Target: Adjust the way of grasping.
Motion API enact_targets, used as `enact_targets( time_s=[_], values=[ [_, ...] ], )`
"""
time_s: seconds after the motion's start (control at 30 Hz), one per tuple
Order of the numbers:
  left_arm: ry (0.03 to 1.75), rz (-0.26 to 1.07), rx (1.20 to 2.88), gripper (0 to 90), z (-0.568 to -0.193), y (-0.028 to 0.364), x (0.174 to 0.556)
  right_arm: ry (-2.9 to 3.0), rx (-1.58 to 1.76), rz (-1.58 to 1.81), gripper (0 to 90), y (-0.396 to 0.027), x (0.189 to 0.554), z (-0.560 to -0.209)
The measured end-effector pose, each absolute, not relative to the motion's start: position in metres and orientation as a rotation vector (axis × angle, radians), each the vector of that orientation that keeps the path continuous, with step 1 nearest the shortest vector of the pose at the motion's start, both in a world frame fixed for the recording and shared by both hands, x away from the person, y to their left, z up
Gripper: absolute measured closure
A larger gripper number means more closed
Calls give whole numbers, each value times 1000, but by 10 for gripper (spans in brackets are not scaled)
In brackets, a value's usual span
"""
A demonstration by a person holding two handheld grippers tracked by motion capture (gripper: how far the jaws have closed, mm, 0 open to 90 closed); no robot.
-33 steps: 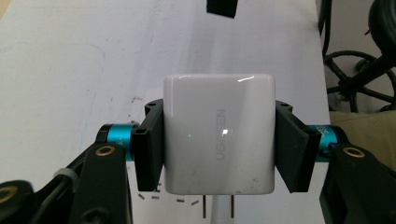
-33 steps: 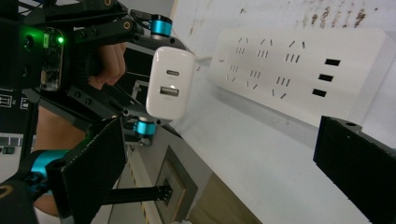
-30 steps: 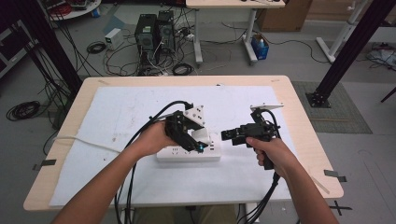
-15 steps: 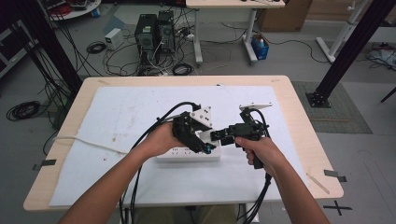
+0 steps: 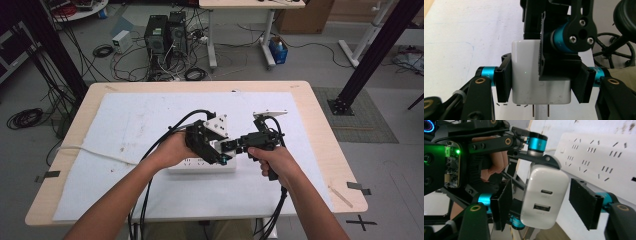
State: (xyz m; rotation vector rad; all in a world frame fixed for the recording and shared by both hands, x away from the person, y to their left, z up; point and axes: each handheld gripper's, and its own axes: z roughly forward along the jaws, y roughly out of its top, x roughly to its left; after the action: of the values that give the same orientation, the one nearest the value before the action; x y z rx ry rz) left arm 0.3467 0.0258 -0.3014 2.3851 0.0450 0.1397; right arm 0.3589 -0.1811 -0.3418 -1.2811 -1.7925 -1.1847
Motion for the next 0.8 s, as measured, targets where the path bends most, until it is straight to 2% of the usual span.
enact_targets(
  time_s=[0.37, 0.4, 0.7, 0.73, 0.77, 0.8],
  values=[
    [30, 158, 2380, 426, -301, 23, 346, -1776, -1275, -1205, 504, -183, 358, -341],
    [20, 164, 2384, 426, -301, 23, 346, -1789, -1274, -1205, 540, -183, 358, -342],
    [19, 224, 2392, 419, -302, 22, 342, -1769, -1307, -1202, 619, -182, 358, -344],
    [35, 213, 2398, 389, -302, 22, 343, -1787, -1317, -1202, 622, -182, 358, -343],
    [72, 220, 2408, 249, -302, 22, 343, -1813, -1332, -1213, 623, -184, 358, -344],
    [93, 213, 2422, 249, -303, 23, 344, -1813, -1332, -1213, 623, -184, 358, -344]
  ],
)
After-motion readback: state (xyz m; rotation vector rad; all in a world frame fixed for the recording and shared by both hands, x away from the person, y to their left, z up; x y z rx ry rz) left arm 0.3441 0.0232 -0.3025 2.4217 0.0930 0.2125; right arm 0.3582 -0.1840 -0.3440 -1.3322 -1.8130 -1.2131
